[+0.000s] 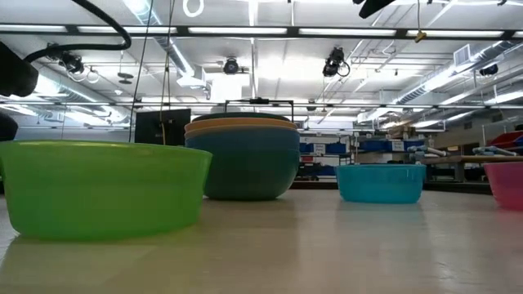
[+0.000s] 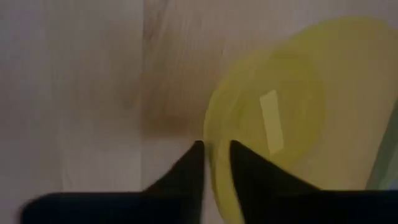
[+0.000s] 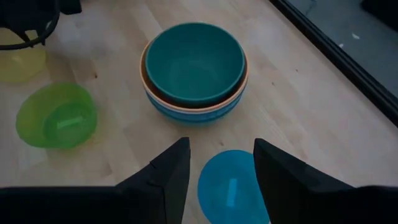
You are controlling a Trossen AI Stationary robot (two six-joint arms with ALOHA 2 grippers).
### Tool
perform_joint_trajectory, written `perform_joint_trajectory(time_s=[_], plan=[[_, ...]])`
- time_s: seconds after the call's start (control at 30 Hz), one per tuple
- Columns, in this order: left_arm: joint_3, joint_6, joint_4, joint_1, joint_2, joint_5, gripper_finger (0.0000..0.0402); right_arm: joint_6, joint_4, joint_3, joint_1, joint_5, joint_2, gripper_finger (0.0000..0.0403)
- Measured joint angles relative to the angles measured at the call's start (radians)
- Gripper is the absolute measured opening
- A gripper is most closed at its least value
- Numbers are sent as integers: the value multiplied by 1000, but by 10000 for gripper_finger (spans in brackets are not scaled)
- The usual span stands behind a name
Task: Nest bowls inside each other
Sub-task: Stack the yellow bowl on top of the dark green bowl
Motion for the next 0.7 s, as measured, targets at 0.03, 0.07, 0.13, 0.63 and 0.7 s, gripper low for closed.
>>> perform_joint_trajectory(time_s=[0.03,0.07,0.13,0.63,0.7], plan=[[0,8,3,1,-1,3,40,0,0,0,0,0,0,164],[0,15,2,3,-5,3,21,-1,0,0,0,0,0,164],[2,32,-3,4,-19,-3,11,-6,0,0,0,0,0,164],[295,781,99,540,-146,-602,3,-96,71,-53,-49,36,-1,164],[303,833,153,643,-124,-558,3,-112,104,-79,-60,29,1,164]])
